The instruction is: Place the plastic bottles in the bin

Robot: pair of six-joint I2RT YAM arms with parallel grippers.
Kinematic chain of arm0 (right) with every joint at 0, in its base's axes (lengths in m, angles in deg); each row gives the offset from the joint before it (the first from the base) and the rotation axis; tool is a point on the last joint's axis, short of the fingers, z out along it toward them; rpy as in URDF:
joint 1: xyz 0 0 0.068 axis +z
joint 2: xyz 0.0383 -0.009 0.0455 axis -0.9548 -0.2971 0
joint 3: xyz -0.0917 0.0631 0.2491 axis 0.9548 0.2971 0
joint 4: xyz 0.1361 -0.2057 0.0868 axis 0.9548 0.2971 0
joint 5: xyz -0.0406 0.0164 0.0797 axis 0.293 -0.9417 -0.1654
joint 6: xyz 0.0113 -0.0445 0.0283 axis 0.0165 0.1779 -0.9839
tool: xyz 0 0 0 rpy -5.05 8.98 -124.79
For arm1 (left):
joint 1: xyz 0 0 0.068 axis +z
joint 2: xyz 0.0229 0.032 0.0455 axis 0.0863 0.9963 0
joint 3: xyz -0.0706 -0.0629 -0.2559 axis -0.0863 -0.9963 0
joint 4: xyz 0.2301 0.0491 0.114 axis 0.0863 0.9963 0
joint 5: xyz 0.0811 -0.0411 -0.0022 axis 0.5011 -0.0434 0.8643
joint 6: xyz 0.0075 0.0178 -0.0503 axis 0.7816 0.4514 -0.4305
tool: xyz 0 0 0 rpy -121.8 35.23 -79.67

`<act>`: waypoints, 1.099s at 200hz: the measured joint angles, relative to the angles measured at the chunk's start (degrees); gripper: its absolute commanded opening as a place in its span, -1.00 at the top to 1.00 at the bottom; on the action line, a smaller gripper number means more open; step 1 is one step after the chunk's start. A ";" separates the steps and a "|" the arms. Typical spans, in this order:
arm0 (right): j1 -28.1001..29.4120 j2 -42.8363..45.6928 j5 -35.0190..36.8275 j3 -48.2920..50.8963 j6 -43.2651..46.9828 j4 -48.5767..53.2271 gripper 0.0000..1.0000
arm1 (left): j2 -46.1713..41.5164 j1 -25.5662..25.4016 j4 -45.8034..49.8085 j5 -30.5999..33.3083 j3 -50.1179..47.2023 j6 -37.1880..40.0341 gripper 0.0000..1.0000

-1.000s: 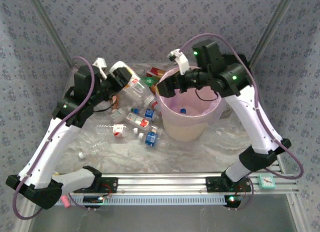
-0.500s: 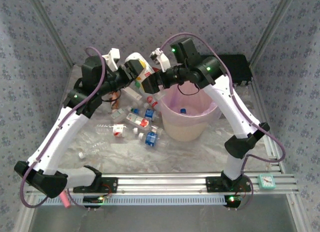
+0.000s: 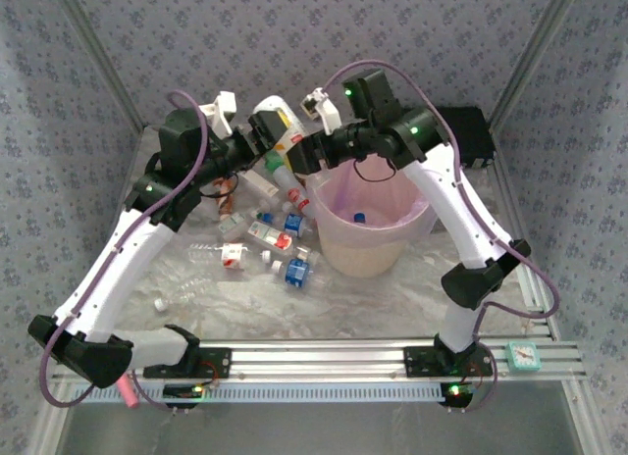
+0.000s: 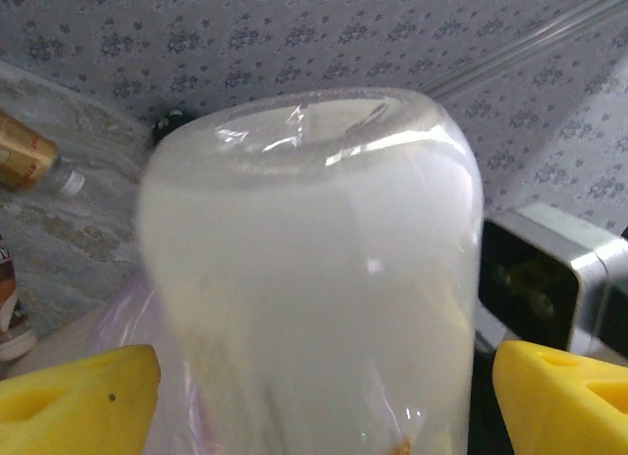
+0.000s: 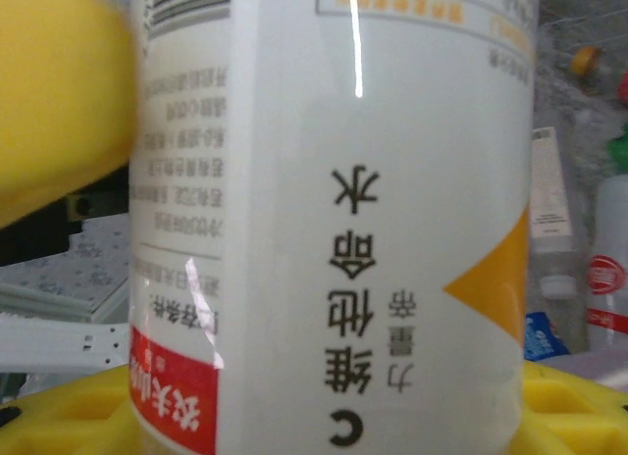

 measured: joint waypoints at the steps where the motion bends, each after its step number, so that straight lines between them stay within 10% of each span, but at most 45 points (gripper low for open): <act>1: -0.11 0.04 0.11 0.02 0.02 0.04 -0.06 | 0.00 0.00 0.00 0.00 -0.02 0.15 -0.84; 85: -8.72 13.38 20.50 9.40 1.16 11.52 0.17 | 3.26 -3.23 2.23 2.91 -5.64 3.91 -0.78; 220: -4.61 2.58 35.04 21.40 1.70 19.19 0.19 | 10.16 -6.58 4.02 4.72 -8.22 6.88 -0.75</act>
